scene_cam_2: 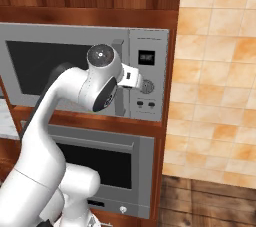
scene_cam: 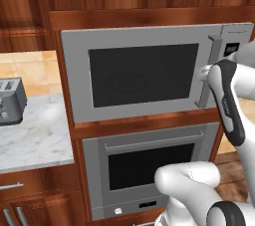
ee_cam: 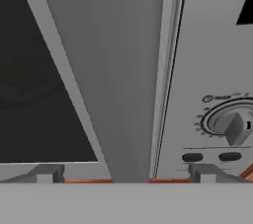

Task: Retrieve the reheated potato from the microwave, then place the potato, cheese, and condiment on the cutting board.

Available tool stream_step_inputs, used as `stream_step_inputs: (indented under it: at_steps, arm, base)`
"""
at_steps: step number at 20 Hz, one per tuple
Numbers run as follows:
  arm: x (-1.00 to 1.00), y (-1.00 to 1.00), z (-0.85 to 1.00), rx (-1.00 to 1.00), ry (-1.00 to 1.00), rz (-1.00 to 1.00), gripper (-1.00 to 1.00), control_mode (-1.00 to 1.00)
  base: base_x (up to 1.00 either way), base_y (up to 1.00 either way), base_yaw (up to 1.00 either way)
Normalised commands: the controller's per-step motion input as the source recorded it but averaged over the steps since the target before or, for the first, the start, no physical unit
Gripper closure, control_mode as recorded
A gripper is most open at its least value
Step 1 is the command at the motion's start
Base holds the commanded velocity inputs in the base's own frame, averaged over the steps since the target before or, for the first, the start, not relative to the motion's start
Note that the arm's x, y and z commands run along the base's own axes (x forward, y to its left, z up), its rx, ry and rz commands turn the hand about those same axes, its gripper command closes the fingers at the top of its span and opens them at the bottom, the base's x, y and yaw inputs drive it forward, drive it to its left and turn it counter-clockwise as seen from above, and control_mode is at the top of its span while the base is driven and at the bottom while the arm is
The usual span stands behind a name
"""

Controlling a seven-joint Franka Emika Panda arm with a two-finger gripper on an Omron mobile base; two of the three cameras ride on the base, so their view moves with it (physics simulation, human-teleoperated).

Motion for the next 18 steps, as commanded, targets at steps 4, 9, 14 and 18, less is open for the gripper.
stream_step_inputs:
  at_steps: [4,9,14,18]
  arm:
    - [0.28,0.0,0.0,0.0,0.0,0.0,-1.0,-1.0]
    - [0.24,0.0,0.0,0.0,-0.03,0.0,-1.0,-1.0]
    - [0.31,0.0,-0.05,0.02,-0.04,0.0,-1.0,-1.0]
    - [0.37,0.0,-0.13,0.06,-0.04,0.0,-1.0,-1.0]
  base:
    - [0.0,0.0,0.0]
    - [0.0,0.0,0.0]
    - [0.0,0.0,0.0]
    - [0.0,0.0,0.0]
